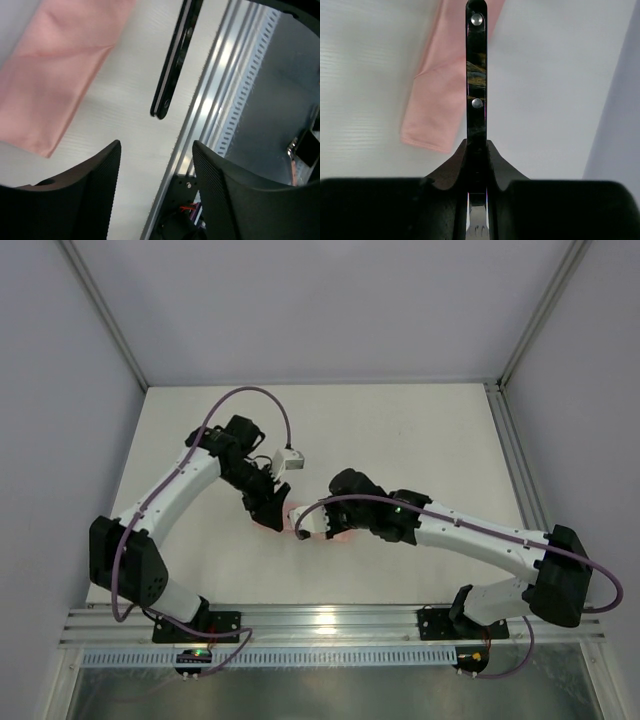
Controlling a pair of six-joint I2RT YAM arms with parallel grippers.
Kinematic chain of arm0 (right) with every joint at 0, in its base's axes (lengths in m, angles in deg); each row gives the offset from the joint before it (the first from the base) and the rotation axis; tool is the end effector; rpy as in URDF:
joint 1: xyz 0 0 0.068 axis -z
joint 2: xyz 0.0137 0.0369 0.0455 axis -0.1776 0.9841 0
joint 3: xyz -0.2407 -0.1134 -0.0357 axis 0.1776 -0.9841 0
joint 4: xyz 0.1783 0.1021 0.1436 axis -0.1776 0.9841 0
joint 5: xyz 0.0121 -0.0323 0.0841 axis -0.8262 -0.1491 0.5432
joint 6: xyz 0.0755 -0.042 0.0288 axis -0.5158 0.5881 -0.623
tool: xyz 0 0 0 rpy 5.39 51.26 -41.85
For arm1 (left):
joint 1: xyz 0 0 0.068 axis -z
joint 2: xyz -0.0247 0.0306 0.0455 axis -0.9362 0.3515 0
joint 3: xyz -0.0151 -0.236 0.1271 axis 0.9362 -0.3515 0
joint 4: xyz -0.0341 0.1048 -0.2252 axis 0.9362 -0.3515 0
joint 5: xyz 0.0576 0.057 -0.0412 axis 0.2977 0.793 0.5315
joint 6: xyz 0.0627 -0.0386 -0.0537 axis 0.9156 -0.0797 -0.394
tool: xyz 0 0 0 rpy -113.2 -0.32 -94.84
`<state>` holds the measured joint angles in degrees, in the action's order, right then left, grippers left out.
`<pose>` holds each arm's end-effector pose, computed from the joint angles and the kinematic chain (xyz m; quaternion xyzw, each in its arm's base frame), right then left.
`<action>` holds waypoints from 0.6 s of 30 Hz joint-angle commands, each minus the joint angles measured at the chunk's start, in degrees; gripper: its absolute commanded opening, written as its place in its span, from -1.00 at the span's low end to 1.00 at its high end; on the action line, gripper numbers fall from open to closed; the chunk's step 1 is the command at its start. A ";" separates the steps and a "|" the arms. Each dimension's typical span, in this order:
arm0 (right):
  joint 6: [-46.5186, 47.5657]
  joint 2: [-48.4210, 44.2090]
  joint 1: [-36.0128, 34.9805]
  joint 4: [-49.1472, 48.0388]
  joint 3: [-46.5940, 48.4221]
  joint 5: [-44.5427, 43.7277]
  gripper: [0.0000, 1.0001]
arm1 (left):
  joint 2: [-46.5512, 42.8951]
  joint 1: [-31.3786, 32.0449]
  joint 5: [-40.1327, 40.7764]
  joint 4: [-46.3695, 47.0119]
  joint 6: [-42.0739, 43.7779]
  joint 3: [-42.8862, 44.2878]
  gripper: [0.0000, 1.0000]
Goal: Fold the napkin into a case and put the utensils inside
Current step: Insert the spoon into the folded napkin.
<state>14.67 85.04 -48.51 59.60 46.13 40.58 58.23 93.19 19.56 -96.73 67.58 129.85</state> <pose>0.1679 0.2721 0.2538 -0.7662 0.4935 -0.0035 0.4115 0.2212 -0.1580 0.2505 0.4537 0.8116 -0.3586 0.0824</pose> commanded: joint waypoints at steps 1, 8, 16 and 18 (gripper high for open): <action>-8.65 -1.36 2.48 4.18 -1.73 6.77 -0.92 | -3.96 0.14 7.20 10.06 -10.27 0.24 0.27; -12.26 3.11 11.80 6.38 -1.74 13.03 -0.92 | -5.64 -3.72 20.73 19.90 -14.85 -5.11 0.23; -15.68 16.20 12.42 10.33 5.64 10.75 -0.93 | 6.39 -5.40 24.35 28.34 -14.15 -9.69 -0.01; -16.21 18.67 12.42 11.29 7.83 9.61 -0.93 | 7.89 -5.84 24.61 29.58 -14.15 -9.87 -0.02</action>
<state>1.08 102.02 -35.92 68.62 49.24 50.83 64.96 87.75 42.38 -72.23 54.03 120.11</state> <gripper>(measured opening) 0.174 0.493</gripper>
